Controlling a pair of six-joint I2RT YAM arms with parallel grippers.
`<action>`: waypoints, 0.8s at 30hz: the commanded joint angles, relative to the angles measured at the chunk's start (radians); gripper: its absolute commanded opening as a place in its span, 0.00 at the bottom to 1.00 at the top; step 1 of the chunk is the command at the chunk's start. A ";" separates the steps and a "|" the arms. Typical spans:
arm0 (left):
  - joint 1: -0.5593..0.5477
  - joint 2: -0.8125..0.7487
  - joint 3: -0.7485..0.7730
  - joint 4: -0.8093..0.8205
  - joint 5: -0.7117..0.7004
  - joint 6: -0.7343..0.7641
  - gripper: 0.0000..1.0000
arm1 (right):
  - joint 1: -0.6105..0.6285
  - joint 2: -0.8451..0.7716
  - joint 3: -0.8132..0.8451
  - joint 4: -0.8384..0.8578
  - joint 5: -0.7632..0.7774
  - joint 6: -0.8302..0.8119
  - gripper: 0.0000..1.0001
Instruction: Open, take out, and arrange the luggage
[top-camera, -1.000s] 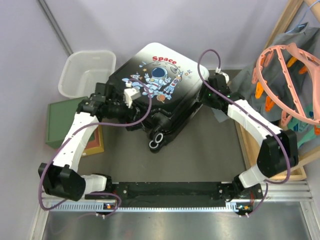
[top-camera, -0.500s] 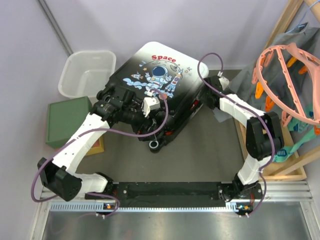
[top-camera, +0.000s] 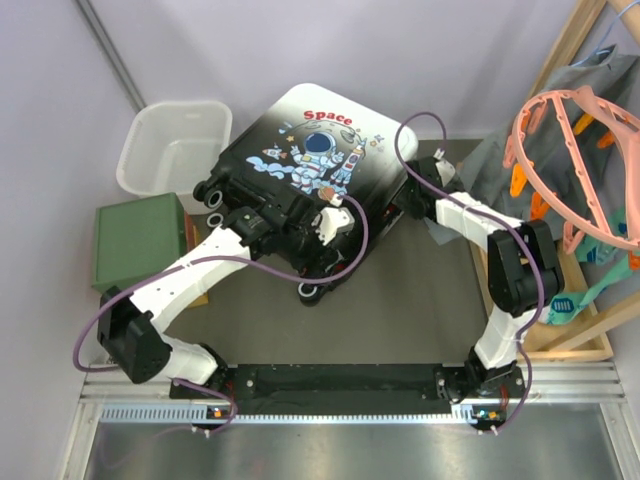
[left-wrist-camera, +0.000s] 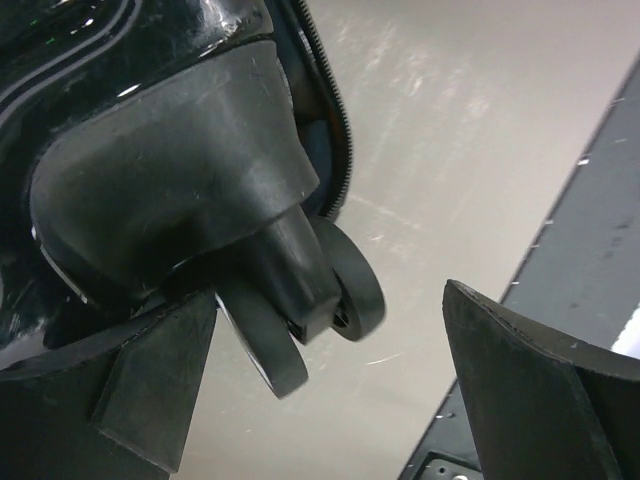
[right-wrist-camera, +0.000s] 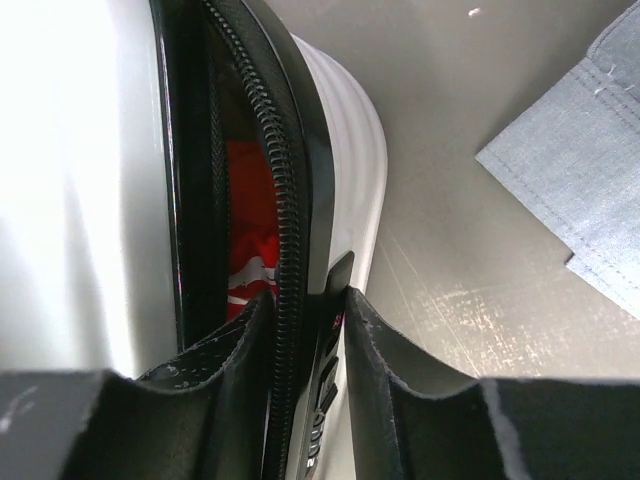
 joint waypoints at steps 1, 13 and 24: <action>-0.021 -0.005 -0.013 0.076 -0.119 0.042 0.99 | 0.001 -0.019 -0.056 0.037 -0.017 -0.014 0.17; -0.078 0.042 -0.069 0.145 -0.113 0.117 0.56 | 0.009 -0.077 -0.119 0.058 -0.017 -0.051 0.00; -0.064 -0.074 0.099 0.042 -0.130 0.124 0.00 | 0.060 -0.221 -0.258 0.043 0.032 -0.118 0.00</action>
